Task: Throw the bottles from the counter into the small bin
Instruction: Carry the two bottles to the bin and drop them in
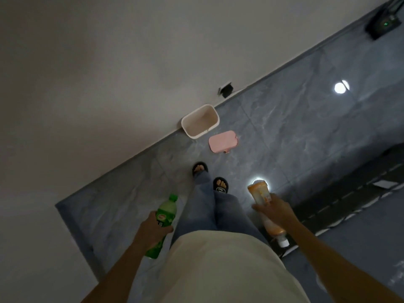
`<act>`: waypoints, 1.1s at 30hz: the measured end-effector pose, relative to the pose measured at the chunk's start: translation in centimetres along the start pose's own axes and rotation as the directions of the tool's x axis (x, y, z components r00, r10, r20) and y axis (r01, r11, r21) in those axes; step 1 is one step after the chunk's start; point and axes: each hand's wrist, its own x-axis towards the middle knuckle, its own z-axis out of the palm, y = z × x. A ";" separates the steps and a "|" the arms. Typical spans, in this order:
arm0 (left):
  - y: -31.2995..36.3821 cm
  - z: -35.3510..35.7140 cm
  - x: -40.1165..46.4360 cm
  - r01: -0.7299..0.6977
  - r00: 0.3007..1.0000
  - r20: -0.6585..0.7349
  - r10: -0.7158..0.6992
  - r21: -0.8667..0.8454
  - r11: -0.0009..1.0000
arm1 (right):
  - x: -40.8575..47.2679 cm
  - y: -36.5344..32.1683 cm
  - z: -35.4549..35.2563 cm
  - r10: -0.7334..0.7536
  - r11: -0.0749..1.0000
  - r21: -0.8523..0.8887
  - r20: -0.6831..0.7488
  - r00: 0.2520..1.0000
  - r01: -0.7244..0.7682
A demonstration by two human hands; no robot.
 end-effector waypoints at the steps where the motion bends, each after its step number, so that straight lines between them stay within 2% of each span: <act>1: -0.4 -0.1 0.2 0.019 1.000 0.002 -0.019 -0.012 1.000 | 0.6 -1.2 -0.5 -0.015 1.000 0.003 0.005 1.000 0.015; 5: -1.3 -0.5 1.4 0.068 0.998 0.010 -0.067 -0.048 0.997 | 2.6 -5.7 -0.7 -0.069 0.995 -0.074 -0.020 0.997 0.067; 12: 2.4 -3.2 5.8 0.013 1.000 0.018 -0.012 -0.062 0.998 | 5.4 -9.9 -0.7 -0.120 0.981 -0.149 0.012 0.993 0.121; 14: 4.5 -3.9 7.3 -0.020 1.000 0.014 0.021 -0.072 0.997 | 6.4 -11.0 -0.9 -0.136 0.984 -0.112 0.012 0.991 0.136; 21: 12.4 -4.3 15.9 -0.116 0.992 -0.057 0.110 -0.125 0.985 | 14.6 -17.6 -0.2 -0.103 0.978 0.176 -0.041 0.994 0.109; 25: 16.1 -3.1 23.6 -0.164 0.984 -0.094 0.152 -0.140 0.976 | 22.6 -22.7 1.5 -0.064 0.853 0.514 -0.056 0.996 0.084; 28: 18.2 -1.9 29.8 -0.203 0.972 -0.150 0.180 -0.148 0.968 | 29.9 -25.8 3.4 -0.090 0.748 0.657 -0.045 0.995 0.098; 30: 19.2 -1.1 34.0 -0.235 0.959 -0.196 0.202 -0.162 0.958 | 35.1 -27.7 4.9 -0.053 0.667 0.742 -0.051 0.997 0.073; 33: 19.9 0.1 39.7 -0.299 0.931 -0.273 0.243 -0.183 0.937 | 42.7 -30.1 7.5 -0.078 0.499 0.866 0.038 0.996 0.006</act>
